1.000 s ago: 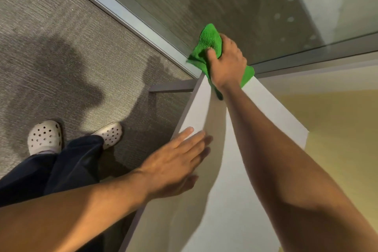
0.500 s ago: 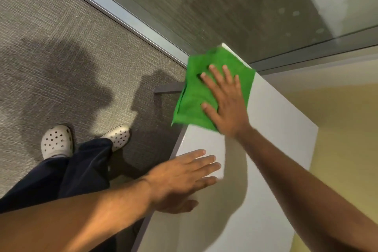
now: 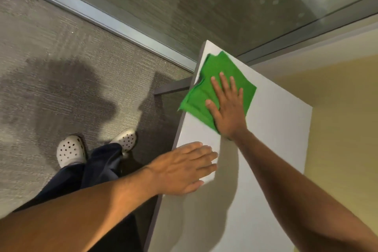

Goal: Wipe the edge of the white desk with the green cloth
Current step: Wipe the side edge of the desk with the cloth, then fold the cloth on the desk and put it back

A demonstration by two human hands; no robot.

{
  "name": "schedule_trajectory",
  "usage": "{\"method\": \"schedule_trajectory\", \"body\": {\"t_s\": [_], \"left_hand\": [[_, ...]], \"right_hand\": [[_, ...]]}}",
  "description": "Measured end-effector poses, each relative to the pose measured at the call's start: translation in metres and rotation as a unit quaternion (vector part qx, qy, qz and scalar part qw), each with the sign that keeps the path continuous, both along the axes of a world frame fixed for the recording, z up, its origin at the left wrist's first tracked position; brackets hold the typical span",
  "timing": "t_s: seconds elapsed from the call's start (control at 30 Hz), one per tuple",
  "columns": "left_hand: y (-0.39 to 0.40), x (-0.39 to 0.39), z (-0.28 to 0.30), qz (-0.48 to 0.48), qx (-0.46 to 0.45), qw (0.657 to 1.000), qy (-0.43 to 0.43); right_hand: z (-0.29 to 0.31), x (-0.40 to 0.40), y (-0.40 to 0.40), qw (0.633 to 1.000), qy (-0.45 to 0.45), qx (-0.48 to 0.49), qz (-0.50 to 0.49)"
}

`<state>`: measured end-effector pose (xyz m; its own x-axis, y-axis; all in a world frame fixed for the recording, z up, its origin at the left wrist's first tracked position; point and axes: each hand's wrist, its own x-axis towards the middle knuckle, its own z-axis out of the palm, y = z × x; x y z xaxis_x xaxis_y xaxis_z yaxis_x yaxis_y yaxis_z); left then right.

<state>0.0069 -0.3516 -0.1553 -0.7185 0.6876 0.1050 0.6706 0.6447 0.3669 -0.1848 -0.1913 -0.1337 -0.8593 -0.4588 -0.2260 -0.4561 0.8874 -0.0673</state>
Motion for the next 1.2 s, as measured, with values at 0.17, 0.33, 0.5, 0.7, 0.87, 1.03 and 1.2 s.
{"method": "schedule_trajectory", "body": {"t_s": [0.17, 0.33, 0.5, 0.7, 0.87, 1.03, 1.2], "left_hand": [[-0.024, -0.002, -0.001, 0.065, 0.042, 0.997, 0.028], [-0.050, -0.034, 0.019, 0.187, 0.080, 0.979, 0.019], [-0.074, -0.065, 0.036, 0.226, 0.082, 0.969, -0.060], [-0.069, -0.098, 0.050, 0.431, 0.228, 0.790, -0.371], [-0.078, -0.105, 0.057, 0.451, 0.233, 0.690, -0.516], [-0.084, -0.105, 0.065, 0.457, 0.291, 0.584, -0.605], [-0.080, -0.100, 0.070, 0.404, 0.306, 0.563, -0.653]], "right_hand": [[-0.002, -0.001, -0.027, 0.972, 0.004, -0.013, -0.233], [0.011, 0.068, -0.034, 0.979, -0.085, 0.001, -0.187], [0.033, 0.085, -0.026, 0.977, -0.165, -0.025, -0.131], [0.048, 0.120, -0.032, 0.989, -0.029, -0.109, -0.096], [0.053, 0.129, -0.075, 0.937, -0.028, -0.211, -0.277], [0.057, 0.134, -0.095, 0.908, -0.071, -0.250, -0.330], [0.060, 0.142, -0.086, 0.922, -0.062, -0.221, -0.311]]}}
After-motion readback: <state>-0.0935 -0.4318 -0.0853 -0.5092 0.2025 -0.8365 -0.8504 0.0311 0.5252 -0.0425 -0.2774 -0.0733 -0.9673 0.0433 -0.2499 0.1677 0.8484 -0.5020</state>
